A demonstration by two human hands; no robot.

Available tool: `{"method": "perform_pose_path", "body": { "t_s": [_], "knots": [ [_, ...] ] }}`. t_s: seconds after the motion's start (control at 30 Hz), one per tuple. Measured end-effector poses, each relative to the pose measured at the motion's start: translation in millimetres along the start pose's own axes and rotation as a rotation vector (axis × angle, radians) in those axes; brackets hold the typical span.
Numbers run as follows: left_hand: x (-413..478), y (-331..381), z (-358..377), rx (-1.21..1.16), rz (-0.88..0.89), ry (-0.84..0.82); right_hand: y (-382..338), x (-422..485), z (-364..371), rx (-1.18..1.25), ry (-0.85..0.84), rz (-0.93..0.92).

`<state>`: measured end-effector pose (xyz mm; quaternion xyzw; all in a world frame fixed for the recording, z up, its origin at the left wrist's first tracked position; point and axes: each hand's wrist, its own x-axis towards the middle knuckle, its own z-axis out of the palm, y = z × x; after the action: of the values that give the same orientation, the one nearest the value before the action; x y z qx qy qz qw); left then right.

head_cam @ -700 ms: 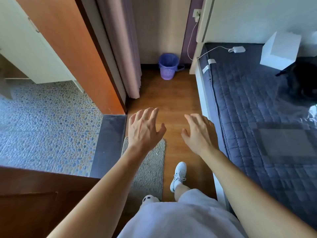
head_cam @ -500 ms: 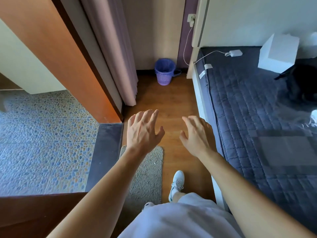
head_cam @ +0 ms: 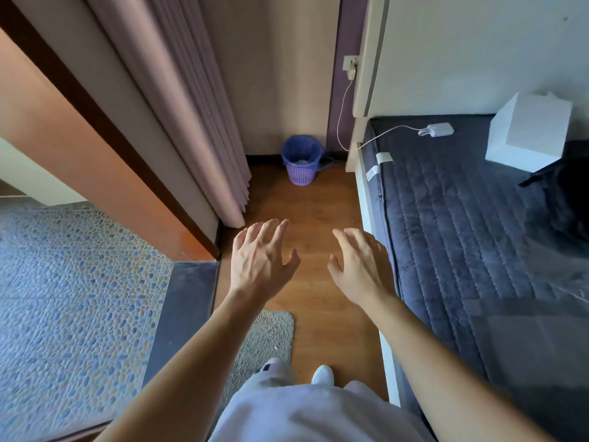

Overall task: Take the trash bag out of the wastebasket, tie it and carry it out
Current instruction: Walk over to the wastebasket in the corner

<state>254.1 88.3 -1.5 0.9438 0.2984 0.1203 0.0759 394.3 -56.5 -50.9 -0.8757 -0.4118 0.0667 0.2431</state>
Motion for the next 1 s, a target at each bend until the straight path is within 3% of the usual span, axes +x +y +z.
{"method": "perform_pose_path", "body": {
  "t_s": [0.4,1.0],
  "knots": [
    [105.3,-27.5,23.8,0.001,-0.050,-0.037,17.6,101.9,22.3,0.011,-0.059,0.032],
    [337.6,-162.7,27.5,-0.031,-0.051,-0.063,-27.6,353.5,58.1,-0.055,-0.009,0.114]
  ]
}}
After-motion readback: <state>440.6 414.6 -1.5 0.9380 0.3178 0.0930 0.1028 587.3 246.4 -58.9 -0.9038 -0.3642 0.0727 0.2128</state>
